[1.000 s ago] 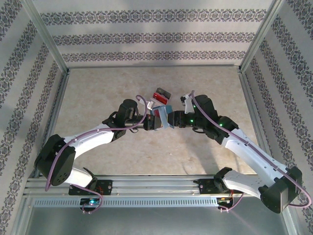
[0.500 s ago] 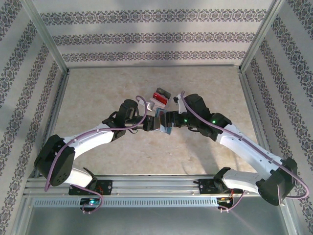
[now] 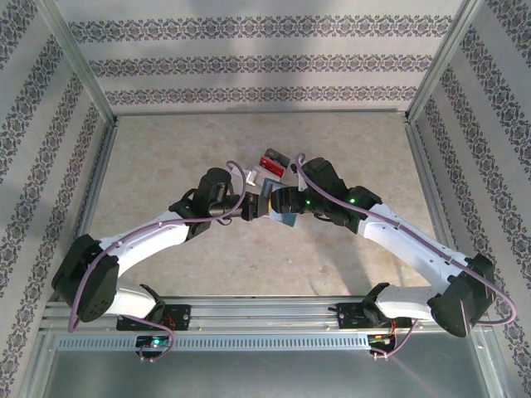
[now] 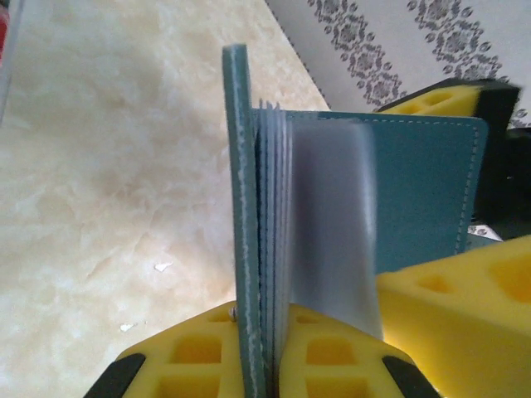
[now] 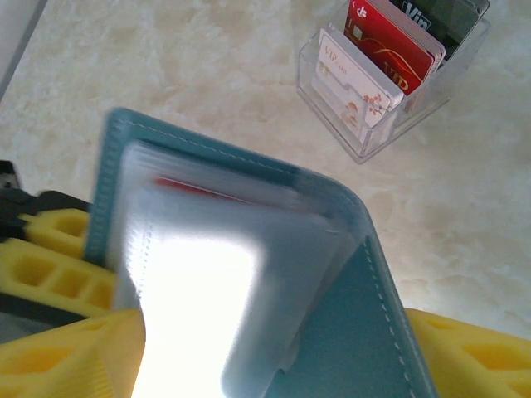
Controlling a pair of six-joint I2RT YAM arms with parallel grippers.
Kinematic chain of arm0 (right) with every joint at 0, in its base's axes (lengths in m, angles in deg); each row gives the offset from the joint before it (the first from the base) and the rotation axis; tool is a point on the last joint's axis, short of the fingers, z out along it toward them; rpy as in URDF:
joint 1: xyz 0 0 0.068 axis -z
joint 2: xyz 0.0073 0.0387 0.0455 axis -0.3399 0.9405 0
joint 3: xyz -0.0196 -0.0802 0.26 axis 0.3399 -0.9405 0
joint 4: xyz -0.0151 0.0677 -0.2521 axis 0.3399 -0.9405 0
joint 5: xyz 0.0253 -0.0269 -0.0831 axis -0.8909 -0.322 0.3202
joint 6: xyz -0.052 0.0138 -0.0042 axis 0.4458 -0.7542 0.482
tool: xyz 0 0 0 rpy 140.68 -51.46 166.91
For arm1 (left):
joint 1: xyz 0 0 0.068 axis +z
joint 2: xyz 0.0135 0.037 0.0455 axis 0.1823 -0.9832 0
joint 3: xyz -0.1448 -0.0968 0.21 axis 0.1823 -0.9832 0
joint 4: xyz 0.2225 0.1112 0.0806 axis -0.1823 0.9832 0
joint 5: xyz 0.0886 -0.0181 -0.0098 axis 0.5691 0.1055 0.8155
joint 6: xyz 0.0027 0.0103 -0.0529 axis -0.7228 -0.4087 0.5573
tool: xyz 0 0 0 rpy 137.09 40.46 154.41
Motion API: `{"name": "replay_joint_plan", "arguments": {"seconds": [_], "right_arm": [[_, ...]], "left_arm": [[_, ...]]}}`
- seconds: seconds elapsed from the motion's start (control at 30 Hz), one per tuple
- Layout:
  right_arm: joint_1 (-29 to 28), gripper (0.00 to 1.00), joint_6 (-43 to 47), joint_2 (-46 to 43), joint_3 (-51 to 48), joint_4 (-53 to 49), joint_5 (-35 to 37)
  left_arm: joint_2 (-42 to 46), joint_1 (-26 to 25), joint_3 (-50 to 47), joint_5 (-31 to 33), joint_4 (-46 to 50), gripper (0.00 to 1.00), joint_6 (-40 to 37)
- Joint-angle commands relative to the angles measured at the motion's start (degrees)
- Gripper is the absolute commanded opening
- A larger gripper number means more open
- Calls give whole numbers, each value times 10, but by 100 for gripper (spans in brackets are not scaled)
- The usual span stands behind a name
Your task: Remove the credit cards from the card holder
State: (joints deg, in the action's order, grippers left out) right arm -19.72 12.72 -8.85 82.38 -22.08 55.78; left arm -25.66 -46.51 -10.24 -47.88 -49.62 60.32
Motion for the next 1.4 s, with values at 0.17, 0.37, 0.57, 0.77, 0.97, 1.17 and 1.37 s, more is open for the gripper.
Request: {"name": "replay_joint_plan", "arguments": {"seconds": [0.17, 0.37, 0.57, 0.77, 0.97, 1.17, 1.37], "right_arm": [[-1, 93, -26, -8, -2, 36, 7], [0, 89, -23, -7, 0, 28, 36], [17, 82, -30, -28, -33, 14, 70], [64, 78, -50, -109, -97, 70, 27], [93, 79, -62, -169, -117, 94, -18], [82, 60, -68, -188, -89, 113, -70], [31, 34, -68, -138, -56, 143, -111]], "left_arm": [[31, -8, -6, 24, -23, 0, -15], [45, -8, 0, 30, -9, 0, -24], [75, -7, 21, 64, 56, 0, -60], [95, -8, 65, 114, 176, 0, -122], [97, -11, 101, 152, 251, 0, -156], [94, -12, 104, 159, 240, 0, -155], [92, -12, 69, 145, 174, 0, -118]]}}
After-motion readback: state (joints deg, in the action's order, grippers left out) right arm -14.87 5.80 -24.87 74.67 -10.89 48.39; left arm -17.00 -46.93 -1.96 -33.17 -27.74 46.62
